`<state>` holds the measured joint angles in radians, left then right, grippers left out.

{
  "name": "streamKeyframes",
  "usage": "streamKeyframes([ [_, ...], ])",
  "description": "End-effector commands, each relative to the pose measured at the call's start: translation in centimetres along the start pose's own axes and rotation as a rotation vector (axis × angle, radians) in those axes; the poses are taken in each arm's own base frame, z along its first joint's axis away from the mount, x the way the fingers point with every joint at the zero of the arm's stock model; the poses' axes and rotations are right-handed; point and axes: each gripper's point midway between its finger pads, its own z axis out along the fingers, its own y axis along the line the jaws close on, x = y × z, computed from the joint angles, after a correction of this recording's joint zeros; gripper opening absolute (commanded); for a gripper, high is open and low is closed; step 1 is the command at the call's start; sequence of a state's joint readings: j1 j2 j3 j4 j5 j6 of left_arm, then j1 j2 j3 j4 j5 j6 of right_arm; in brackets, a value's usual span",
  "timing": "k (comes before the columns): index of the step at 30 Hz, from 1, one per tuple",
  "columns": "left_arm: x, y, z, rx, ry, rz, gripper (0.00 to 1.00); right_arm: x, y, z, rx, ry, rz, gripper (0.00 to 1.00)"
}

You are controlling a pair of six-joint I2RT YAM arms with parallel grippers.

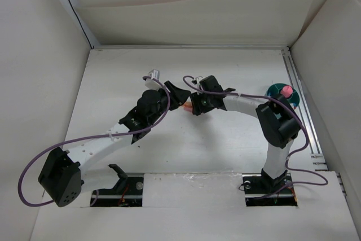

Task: Sort the stationery into containers
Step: Pick up the pen from the center of the board.

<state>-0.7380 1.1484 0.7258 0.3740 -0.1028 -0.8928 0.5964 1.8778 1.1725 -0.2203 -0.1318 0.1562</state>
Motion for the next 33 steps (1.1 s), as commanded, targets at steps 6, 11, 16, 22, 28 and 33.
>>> streamKeyframes([
  [6,-0.4,0.0,-0.4,0.017,-0.023,-0.008,0.38,0.9,0.6,0.0,0.0,0.006,-0.02,0.57],
  [11,-0.4,0.0,-0.4,0.017,-0.023,-0.008,0.38,1.3,0.5,0.1,0.002,0.015,-0.018,0.61],
  [16,-0.4,0.3,-0.7,0.005,-0.026,-0.007,0.38,1.8,0.7,-0.4,0.006,0.011,-0.017,0.66],
  [22,0.2,1.6,-1.3,-0.024,-0.017,-0.002,0.38,2.1,0.8,-0.5,0.037,0.006,-0.024,0.53],
  [28,0.9,3.1,-2.0,-0.055,-0.006,0.003,0.38,2.5,1.0,0.1,0.059,0.011,-0.02,0.33],
  [33,1.9,4.5,-2.4,-0.087,0.016,0.01,0.38,2.8,1.0,0.3,0.073,0.017,-0.018,0.44],
])
